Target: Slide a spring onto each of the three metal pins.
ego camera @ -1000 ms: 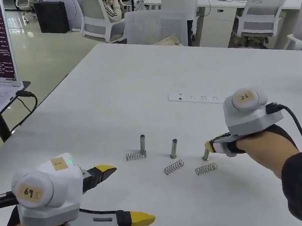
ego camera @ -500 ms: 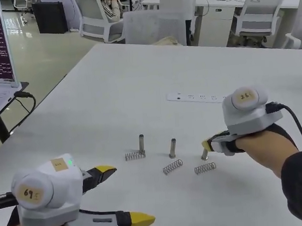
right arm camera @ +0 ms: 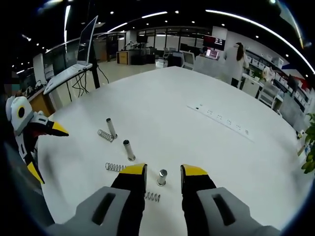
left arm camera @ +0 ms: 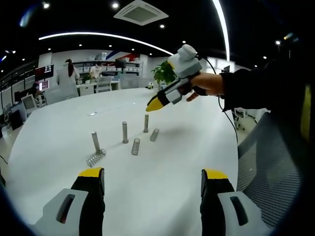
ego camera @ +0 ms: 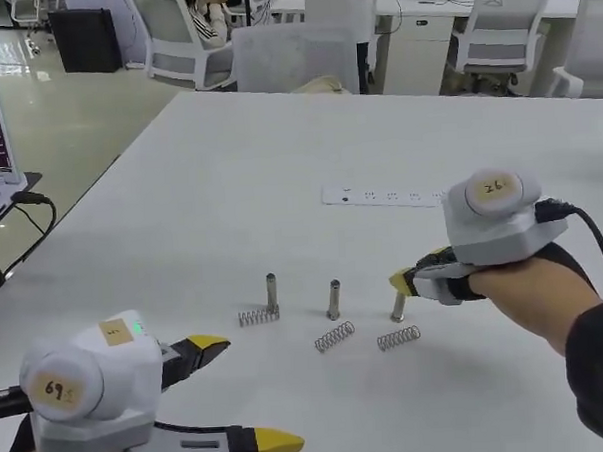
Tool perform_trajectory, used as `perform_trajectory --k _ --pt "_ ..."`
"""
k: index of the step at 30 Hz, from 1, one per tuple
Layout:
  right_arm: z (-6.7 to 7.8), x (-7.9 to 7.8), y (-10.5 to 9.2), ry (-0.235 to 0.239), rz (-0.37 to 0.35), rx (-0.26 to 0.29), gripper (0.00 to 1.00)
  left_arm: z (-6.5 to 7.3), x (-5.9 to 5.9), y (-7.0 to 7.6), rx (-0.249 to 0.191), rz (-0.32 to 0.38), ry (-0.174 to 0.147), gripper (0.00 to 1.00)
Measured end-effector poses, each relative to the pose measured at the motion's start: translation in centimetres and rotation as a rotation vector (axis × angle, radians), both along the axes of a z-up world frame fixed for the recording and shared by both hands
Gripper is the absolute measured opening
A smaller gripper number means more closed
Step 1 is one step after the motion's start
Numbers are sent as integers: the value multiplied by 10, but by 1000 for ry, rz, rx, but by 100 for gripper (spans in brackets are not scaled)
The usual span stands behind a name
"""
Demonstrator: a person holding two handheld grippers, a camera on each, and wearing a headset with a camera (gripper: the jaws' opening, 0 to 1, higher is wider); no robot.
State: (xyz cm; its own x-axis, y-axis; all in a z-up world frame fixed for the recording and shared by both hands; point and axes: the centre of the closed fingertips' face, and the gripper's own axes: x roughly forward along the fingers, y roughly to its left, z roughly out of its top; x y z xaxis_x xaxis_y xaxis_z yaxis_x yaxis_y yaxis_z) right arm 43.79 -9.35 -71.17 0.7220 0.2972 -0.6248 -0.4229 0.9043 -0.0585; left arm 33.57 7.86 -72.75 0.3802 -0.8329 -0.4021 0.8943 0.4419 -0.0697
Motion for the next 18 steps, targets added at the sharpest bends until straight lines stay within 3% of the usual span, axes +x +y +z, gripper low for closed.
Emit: perform_trajectory --k 18 --pt "3 -8 1 -59 22 15 63 -2 -1 -7 8 -30 3 77"
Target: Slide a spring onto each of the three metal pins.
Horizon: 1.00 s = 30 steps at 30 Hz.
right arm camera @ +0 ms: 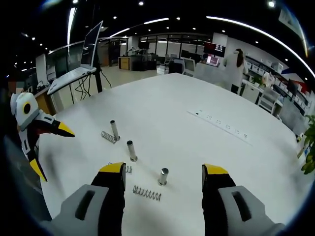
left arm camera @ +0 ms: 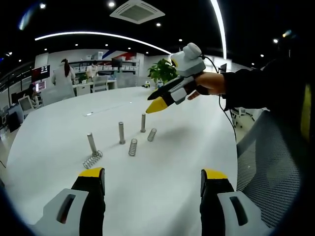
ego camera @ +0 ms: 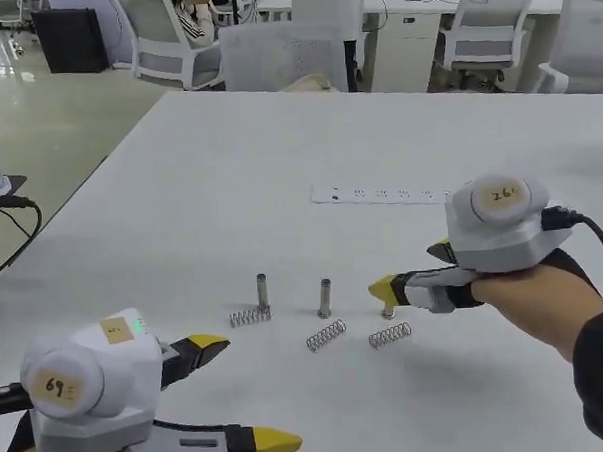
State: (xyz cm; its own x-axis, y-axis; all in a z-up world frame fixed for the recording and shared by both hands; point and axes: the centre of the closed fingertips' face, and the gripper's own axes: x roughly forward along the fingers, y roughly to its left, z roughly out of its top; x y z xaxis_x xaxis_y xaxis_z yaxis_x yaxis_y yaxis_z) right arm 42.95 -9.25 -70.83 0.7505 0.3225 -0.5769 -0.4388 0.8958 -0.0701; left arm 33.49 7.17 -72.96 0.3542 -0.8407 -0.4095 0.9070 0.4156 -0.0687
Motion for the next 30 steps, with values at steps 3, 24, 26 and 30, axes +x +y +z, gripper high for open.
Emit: perform_trajectory --k 3,24,26,30 --pt "0 -4 3 -7 13 5 68 -2 1 0 4 -2 1 76" --pt "-5 -39 -3 -26 68 32 91 -4 13 -9 9 -24 5 74" --pt "-4 -42 -4 -27 65 37 92 -4 15 -12 7 -29 5 74" --pt "-2 -50 -7 -33 62 36 92 -7 20 -17 11 -35 9 72"
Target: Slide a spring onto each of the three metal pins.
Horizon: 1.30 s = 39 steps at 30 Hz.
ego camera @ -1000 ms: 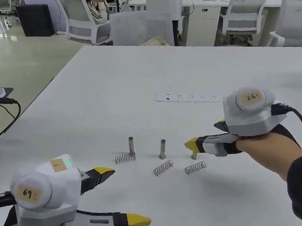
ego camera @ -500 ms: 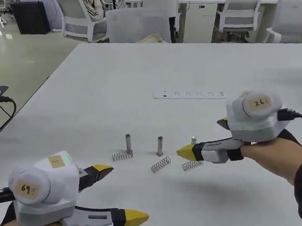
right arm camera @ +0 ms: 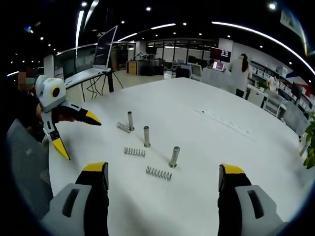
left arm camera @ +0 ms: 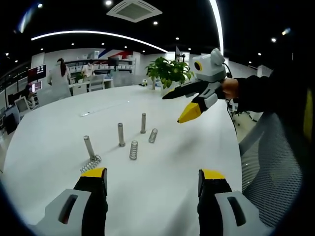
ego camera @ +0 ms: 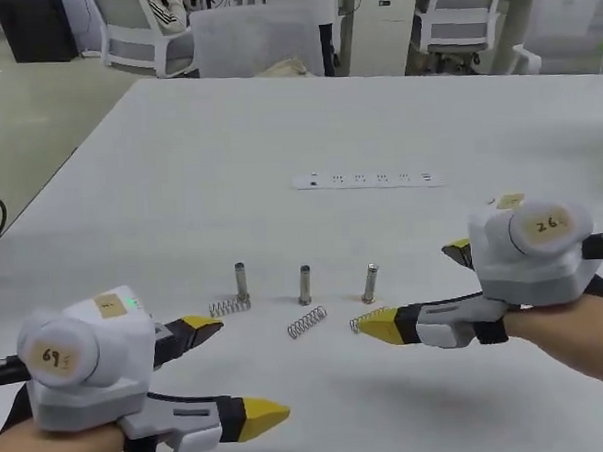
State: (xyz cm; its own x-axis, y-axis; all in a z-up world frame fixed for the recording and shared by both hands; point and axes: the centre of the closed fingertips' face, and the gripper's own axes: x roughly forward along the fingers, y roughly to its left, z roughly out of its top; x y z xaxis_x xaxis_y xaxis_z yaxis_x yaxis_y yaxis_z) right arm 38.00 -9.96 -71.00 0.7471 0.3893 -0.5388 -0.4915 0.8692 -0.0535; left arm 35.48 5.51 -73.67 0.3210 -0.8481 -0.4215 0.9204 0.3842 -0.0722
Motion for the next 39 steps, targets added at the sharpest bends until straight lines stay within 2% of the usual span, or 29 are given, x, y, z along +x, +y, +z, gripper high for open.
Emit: perform_trajectory --k 7,13,18,21,27,37,39 --pt "5 -14 -3 -18 -14 23 92 -6 7 -7 2 -6 18 70" --pt "5 -32 -7 -21 -26 34 92 -11 12 -17 11 -24 31 68" --pt "8 -43 -11 -34 -57 55 92 -14 17 -23 15 -31 33 67" --pt "9 -48 -14 -38 -76 65 91 -16 23 -27 9 -32 45 66" --pt "8 -49 -20 -40 -109 85 91 -21 25 -37 19 -38 49 63" --pt "7 -50 -20 -42 -118 87 90 -35 43 -45 34 0 48 54" --pt "8 -50 -21 -44 -122 87 90 -35 45 -46 35 7 38 51"
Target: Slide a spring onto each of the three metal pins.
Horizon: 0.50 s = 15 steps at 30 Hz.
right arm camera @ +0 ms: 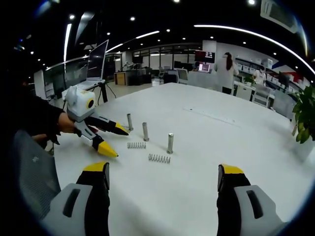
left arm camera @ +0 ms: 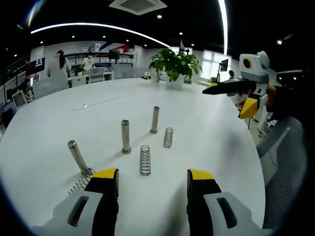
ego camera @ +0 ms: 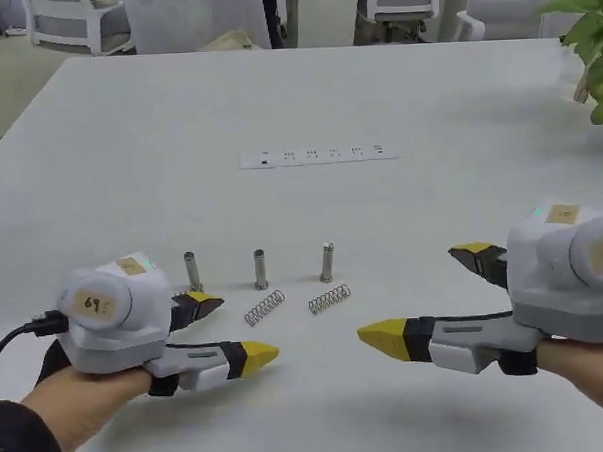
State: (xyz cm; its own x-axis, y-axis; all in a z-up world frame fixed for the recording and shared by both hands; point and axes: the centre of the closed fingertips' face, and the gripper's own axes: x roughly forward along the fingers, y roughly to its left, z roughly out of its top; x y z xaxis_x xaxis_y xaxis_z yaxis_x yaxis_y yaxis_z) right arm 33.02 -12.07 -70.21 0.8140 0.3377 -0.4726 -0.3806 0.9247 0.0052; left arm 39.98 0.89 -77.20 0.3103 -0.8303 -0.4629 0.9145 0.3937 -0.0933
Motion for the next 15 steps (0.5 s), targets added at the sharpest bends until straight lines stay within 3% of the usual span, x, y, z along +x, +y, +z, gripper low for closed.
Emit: perform_trajectory --k 3,6,9,15 --pt "0 0 -1 -1 -5 2 90 -2 3 -1 3 12 -8 48" --pt "0 0 0 -1 -5 1 90 -5 5 -1 22 17 -25 40" --pt "0 0 0 -1 -4 0 89 -8 6 -1 21 20 -21 38" --pt "-1 0 -1 1 -6 1 89 -8 9 -5 16 15 -49 29"
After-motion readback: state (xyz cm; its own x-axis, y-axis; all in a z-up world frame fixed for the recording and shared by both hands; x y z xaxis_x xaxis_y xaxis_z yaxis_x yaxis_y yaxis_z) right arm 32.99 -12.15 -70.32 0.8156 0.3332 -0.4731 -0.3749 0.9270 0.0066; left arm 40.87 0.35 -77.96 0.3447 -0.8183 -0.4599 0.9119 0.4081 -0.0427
